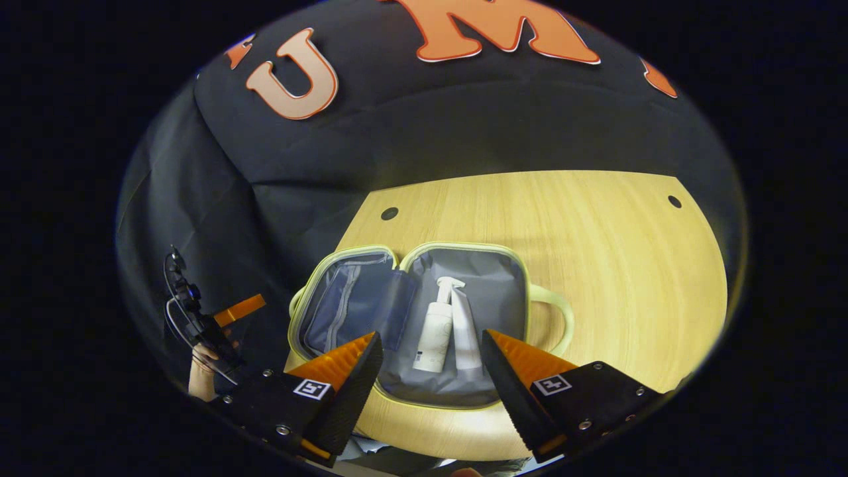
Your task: First open the suitcase, pack the skin care products into it, and then close the suitcase.
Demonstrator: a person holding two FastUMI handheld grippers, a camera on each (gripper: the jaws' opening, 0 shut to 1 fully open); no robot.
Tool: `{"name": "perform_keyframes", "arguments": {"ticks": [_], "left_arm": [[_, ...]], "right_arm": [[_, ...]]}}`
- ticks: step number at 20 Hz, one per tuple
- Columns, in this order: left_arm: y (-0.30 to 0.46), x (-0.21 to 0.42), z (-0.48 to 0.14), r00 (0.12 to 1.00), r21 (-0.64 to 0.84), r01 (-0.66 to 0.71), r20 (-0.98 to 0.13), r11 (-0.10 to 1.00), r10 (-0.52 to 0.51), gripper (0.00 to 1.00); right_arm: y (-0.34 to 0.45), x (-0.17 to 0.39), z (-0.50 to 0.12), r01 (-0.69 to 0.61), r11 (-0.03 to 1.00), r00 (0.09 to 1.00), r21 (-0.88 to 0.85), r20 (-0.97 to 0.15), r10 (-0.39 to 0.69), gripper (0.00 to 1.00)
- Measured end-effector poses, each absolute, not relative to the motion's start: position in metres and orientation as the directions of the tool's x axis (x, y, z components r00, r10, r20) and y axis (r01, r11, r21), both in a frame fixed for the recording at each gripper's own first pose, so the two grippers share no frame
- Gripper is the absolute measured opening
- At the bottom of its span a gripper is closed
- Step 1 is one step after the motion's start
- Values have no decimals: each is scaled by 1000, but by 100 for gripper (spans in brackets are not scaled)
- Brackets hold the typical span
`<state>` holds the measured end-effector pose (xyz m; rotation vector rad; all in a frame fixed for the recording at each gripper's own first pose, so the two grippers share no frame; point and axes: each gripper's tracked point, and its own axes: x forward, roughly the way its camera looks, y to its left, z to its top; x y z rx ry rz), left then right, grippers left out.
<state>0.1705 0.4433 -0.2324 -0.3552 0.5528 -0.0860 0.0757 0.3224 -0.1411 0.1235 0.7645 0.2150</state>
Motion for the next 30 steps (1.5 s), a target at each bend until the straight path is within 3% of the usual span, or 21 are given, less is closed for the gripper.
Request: {"name": "perform_keyframes", "arguments": {"ticks": [5, 10, 11, 12, 15, 17, 19, 21, 23, 27, 30], "left_arm": [[462, 190, -265, 853, -667, -63, -422, 742, -306, 96], [462, 204, -295, 843, -739, -88, -413, 668, -346, 97], [459, 207, -297, 839, -751, -82, -406, 655, -361, 92], [458, 208, -297, 837, -760, -72, -398, 646, -374, 100], [455, 213, -300, 839, -758, -55, -387, 649, -382, 94], [447, 215, -305, 829, -756, -52, -397, 652, -394, 64], [432, 219, -304, 817, -773, -30, -385, 634, -430, 62], [440, 229, -325, 810, -728, -86, -448, 680, -378, 34], [447, 221, -317, 820, -737, -93, -438, 670, -368, 9], [437, 218, -297, 826, -628, -98, -484, 772, -289, 6], [420, 213, -245, 841, -540, -52, -478, 840, -255, 6]], "right_arm": [[300, 73, -141, -61, 984, 706, 167, -690, 161, 95], [308, 65, -142, -28, 979, 691, 202, -704, 165, 95], [308, 65, -141, -19, 978, 691, 207, -704, 163, 95], [305, 64, -141, -13, 979, 692, 205, -705, 157, 95], [304, 62, -140, 4, 977, 689, 212, -709, 151, 95], [304, 59, -140, 16, 974, 682, 227, -714, 156, 95], [301, 58, -139, 24, 974, 686, 226, -713, 149, 95], [295, 53, -137, 32, 975, 687, 221, -713, 139, 96], [291, 50, -138, 44, 974, 686, 221, -716, 131, 95], [286, 49, -136, 48, 970, 695, 238, -705, 139, 95], [281, 53, -131, 29, 975, 718, 218, -684, 131, 96]]}}
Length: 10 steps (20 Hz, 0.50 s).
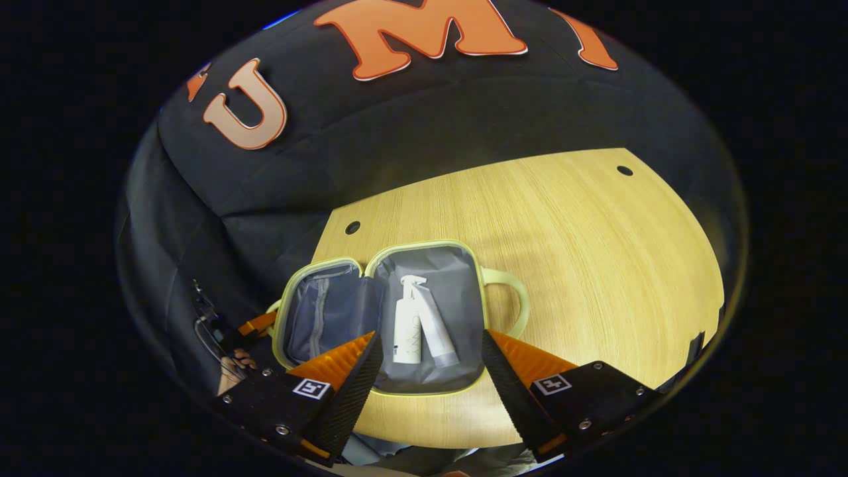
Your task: First open the suitcase, pack the skin care products into it, and then close the suitcase.
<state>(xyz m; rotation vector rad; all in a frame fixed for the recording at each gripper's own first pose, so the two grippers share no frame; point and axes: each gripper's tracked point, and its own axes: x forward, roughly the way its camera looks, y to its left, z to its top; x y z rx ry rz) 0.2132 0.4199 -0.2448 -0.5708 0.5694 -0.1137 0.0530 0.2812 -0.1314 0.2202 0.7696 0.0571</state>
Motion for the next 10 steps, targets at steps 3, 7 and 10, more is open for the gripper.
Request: {"name": "perform_keyframes", "arguments": {"ticks": [3, 7, 10], "left_arm": [[391, 203, -177, 859, -496, 33, -429, 868, -278, 6], [331, 187, -112, 856, -383, 142, -415, 913, -307, 6], [277, 177, -69, 852, -310, 211, -407, 927, -330, 5]], "right_arm": [[278, 57, -120, 1, 972, 743, 235, -650, 157, 96], [262, 56, -103, -29, 963, 777, 268, -600, 190, 96], [233, 58, -80, -44, 967, 822, 250, -542, 177, 96]]}}
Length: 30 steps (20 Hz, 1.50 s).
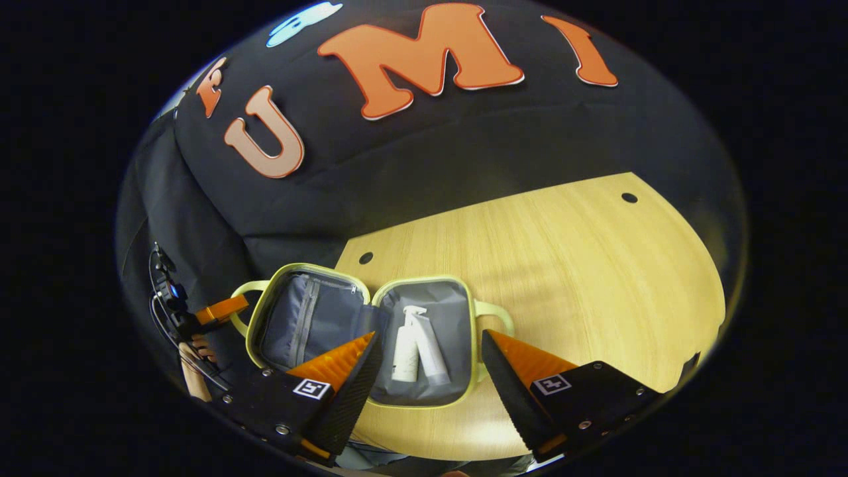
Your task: First open the suitcase, pack the skin care products into it, and then close the suitcase.
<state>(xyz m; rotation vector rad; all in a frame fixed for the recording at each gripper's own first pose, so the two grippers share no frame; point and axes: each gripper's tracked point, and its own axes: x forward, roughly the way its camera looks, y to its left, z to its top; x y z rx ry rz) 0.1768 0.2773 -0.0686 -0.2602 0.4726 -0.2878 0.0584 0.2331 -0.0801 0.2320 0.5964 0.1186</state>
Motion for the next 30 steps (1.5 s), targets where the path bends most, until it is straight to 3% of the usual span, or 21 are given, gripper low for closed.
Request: {"name": "perform_keyframes", "arguments": {"ticks": [8, 16, 24, 30], "left_arm": [[112, 167, -32, 806, -209, 348, -431, 914, -405, 6], [-62, 174, -111, 713, -120, 454, -546, 883, -441, 6], [-154, 190, -283, 654, 37, 384, -716, 923, -243, 6], [-172, 200, -321, 703, 206, 360, -701, 910, -119, 6]], "right_arm": [[143, 52, 1, -52, 982, 935, 183, -337, 112, 95], [31, 31, 2, 21, 988, 959, 150, -282, 23, 95], [-45, 33, -20, 51, 990, 956, 134, -292, -10, 95], [-62, 38, -34, 32, 996, 953, 82, -303, -6, 95]]}}
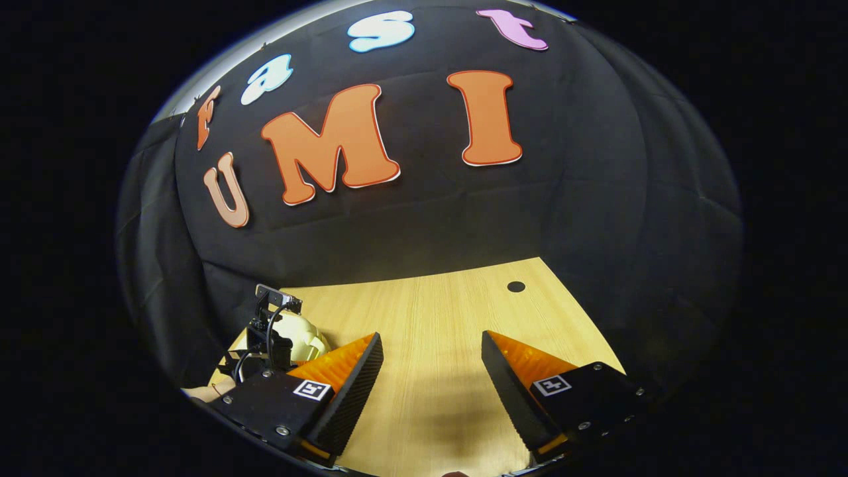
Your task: First open the suitcase, pack the skin care products into it, and then close the suitcase.
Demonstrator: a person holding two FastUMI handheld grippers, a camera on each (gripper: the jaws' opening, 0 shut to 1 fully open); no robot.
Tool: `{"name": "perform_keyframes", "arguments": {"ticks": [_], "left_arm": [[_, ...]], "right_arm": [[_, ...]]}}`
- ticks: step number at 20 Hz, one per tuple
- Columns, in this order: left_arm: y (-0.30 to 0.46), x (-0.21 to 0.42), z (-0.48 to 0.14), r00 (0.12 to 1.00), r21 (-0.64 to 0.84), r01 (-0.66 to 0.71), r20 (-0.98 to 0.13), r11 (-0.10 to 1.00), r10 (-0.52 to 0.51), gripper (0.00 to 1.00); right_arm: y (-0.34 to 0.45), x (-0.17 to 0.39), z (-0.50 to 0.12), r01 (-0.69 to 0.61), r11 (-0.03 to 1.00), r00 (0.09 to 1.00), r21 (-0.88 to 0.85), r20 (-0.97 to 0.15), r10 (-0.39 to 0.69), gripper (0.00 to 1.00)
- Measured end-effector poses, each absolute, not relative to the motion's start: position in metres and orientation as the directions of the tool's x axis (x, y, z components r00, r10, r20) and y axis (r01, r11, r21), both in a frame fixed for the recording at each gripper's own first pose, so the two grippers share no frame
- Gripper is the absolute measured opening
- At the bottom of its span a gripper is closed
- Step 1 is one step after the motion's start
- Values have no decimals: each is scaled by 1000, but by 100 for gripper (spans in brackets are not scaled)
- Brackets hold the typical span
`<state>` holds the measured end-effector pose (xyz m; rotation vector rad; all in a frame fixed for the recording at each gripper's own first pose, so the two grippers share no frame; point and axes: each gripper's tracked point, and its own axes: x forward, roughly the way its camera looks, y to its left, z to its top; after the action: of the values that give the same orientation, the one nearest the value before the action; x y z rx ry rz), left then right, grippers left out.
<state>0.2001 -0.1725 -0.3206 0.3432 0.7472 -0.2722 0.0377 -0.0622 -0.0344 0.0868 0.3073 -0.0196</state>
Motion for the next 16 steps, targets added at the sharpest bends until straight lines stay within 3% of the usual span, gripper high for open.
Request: {"name": "perform_keyframes", "arguments": {"ticks": [1, 3, 6, 9, 16], "left_arm": [[-174, 200, -322, 701, 218, 360, -704, 907, -109, 6], [-177, 197, -329, 698, 200, 335, -709, 921, -100, 19], [-192, 190, -316, 711, 143, 310, -691, 940, -129, 58], [-199, 186, -280, 767, 227, 294, -636, 928, -87, 100], [-213, 154, -123, 904, 171, 249, -394, 953, -165, 99]], "right_arm": [[-62, 39, -38, 26, 997, 951, 76, -309, -1, 95], [-60, 40, -48, 12, 998, 947, 68, -321, 11, 95], [-62, 43, -64, -1, 999, 936, 43, -350, 16, 95], [-67, 45, -75, 6, 1000, 927, 14, -376, 0, 95], [-54, 41, -40, 25, 1000, 956, -1, -293, -25, 95]]}}
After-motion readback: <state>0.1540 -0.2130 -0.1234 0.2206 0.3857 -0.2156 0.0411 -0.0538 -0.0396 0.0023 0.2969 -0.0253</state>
